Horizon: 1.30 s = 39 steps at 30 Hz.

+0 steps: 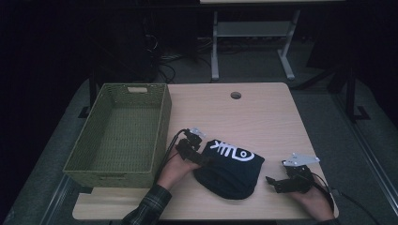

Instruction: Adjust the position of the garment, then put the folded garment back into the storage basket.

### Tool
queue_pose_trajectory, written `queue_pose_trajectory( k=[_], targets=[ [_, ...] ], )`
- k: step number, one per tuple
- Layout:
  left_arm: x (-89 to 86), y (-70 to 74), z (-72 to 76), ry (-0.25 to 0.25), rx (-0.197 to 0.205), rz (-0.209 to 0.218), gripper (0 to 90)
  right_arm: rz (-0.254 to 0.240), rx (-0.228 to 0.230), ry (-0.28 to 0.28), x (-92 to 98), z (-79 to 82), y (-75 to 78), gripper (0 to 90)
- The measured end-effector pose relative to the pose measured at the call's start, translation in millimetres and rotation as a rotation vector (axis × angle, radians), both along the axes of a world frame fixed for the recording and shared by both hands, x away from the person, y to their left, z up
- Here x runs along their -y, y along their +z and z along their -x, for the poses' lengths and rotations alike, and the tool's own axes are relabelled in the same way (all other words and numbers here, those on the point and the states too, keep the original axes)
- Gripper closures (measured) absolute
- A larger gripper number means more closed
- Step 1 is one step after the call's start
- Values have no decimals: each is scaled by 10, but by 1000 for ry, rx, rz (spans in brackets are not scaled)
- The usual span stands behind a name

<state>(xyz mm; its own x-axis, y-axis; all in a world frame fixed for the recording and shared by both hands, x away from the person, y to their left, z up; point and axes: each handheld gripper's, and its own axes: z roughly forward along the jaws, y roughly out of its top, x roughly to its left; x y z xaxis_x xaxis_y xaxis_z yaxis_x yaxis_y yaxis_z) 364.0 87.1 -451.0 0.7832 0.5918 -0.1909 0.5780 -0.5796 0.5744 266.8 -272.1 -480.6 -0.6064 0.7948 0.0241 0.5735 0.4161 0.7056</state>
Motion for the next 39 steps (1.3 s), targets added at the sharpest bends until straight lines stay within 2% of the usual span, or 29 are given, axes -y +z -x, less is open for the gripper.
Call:
queue_pose_trajectory(
  k=[4,9,10,11,13,14,16,22,24,31,39],
  targets=[
    [-6,-64,-16,-11,-13,-7,147,-12,-2,3,14,-5,-11,79],
    [-4,-78,-2,-14,-6,22,169,-15,4,7,15,-8,-19,73],
    [-13,-66,-3,-39,-15,23,218,-13,7,8,16,-10,-20,73],
    [-9,-69,3,-46,-25,44,284,-13,8,8,15,-10,-21,73],
    [-16,-68,1,-57,-35,55,345,-14,7,7,15,-9,-20,73],
    [-21,-70,0,-63,-58,71,402,-14,8,9,15,-11,-21,73],
    [-20,-74,0,-57,-72,85,467,-13,8,9,15,-12,-21,72],
    [-32,-89,-33,-40,-149,120,656,-13,4,8,10,-12,-21,69],
    [-34,-87,-35,-40,-153,124,688,-17,-1,6,6,-9,-20,69],
    [-20,-38,-41,-45,-162,114,731,-16,-3,5,4,-10,-19,67],
    [-9,118,-15,-55,-159,97,739,-16,-4,1,3,-8,-19,67]
  ],
)
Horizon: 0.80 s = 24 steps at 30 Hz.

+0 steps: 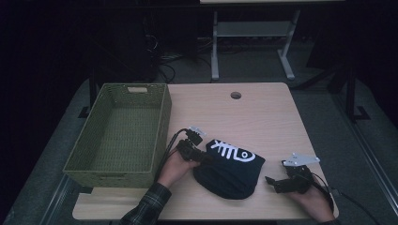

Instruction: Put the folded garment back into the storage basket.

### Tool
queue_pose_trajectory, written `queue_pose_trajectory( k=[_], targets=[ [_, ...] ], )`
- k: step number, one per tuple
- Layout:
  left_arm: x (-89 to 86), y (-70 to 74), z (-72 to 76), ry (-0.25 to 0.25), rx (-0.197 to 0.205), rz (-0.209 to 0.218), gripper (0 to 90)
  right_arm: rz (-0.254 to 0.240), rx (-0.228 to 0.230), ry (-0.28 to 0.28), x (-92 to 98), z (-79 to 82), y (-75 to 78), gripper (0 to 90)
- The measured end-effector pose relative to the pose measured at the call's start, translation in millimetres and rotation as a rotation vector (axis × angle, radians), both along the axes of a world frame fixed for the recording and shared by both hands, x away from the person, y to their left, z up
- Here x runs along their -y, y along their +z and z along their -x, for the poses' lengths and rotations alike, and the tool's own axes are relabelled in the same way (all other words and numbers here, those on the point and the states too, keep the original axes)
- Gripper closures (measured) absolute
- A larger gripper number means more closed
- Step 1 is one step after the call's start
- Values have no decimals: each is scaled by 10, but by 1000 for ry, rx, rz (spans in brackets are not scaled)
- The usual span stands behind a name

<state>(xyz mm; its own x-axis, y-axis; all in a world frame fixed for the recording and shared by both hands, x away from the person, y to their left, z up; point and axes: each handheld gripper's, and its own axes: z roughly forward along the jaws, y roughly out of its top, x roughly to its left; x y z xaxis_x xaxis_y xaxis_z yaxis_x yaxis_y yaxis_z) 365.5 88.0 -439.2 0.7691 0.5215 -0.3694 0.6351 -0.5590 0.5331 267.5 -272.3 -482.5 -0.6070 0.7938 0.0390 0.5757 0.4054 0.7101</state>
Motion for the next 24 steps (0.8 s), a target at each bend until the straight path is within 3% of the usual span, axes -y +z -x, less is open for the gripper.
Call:
queue_pose_trajectory(
  k=[16,24],
  targets=[
    [47,581,72,-26,72,10,741,-2,2,0,0,-1,-2,67],
    [31,798,118,-42,87,4,742,-2,3,0,-1,-1,-2,67]
  ],
)
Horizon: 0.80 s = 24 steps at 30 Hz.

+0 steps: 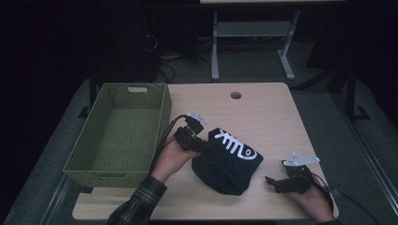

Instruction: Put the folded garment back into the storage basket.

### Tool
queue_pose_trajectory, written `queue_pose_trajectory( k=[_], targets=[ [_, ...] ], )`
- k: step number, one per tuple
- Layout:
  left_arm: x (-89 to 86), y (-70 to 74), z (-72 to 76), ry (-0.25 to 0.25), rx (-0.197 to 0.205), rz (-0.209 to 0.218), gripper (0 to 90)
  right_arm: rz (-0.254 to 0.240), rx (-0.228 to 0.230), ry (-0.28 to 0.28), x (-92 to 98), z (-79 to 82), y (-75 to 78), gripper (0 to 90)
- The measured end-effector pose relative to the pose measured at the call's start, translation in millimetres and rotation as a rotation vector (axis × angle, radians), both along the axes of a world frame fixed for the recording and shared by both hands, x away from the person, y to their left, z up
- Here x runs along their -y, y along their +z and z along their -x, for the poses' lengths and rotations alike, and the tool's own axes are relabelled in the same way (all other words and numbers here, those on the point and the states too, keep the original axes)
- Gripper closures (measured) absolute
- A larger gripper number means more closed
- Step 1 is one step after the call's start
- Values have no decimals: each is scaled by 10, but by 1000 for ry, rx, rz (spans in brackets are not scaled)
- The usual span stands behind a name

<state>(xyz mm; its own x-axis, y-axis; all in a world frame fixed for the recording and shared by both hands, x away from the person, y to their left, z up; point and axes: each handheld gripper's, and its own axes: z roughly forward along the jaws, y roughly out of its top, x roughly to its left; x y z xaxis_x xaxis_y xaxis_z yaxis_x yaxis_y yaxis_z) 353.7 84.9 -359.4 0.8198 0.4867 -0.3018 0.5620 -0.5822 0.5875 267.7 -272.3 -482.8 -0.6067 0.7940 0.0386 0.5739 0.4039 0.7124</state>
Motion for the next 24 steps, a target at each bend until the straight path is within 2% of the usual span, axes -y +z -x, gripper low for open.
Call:
queue_pose_trajectory(
  k=[14,17,24],
  targets=[
    [-120,347,16,-1,30,17,746,-1,-1,0,-1,0,0,67],
    [-159,443,13,-9,40,5,746,0,1,1,0,-1,0,67],
    [-288,654,26,9,56,1,746,-1,0,0,0,0,1,67]
  ],
)
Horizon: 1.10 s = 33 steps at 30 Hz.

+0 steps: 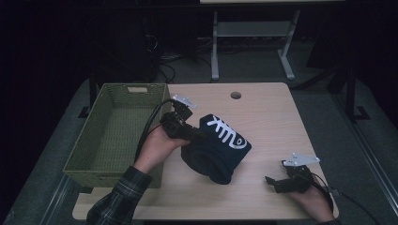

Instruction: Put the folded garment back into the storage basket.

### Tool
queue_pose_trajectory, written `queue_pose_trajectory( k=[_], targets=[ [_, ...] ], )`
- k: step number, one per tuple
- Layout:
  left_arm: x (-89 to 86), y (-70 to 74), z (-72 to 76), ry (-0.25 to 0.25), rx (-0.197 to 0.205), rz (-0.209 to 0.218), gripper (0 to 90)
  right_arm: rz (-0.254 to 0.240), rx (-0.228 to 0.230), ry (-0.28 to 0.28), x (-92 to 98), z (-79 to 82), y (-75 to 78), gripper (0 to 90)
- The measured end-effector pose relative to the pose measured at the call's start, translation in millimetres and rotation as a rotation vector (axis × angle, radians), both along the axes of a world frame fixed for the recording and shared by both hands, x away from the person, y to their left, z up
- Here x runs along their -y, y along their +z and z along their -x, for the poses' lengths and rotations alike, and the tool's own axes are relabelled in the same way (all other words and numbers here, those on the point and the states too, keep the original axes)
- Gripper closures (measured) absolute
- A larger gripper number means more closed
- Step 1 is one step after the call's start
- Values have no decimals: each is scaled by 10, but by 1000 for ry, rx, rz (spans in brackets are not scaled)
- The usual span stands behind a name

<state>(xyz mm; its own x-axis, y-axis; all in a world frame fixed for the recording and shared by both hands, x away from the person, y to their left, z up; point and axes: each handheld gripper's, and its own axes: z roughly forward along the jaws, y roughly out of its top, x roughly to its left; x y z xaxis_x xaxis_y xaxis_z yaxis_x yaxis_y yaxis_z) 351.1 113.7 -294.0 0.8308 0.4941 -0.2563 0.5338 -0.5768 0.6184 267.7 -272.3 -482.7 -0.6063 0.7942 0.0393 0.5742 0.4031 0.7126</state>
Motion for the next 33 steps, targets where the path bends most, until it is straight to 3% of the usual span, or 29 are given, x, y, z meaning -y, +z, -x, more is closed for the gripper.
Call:
queue_pose_trajectory(
  k=[15,23,33],
  targets=[
    [-348,439,48,36,22,-3,746,3,5,1,6,-8,-2,68],
    [-624,629,65,77,15,21,745,4,6,1,6,-9,-2,68],
    [-985,891,133,135,36,33,746,4,4,-2,7,-9,-2,68]
  ],
)
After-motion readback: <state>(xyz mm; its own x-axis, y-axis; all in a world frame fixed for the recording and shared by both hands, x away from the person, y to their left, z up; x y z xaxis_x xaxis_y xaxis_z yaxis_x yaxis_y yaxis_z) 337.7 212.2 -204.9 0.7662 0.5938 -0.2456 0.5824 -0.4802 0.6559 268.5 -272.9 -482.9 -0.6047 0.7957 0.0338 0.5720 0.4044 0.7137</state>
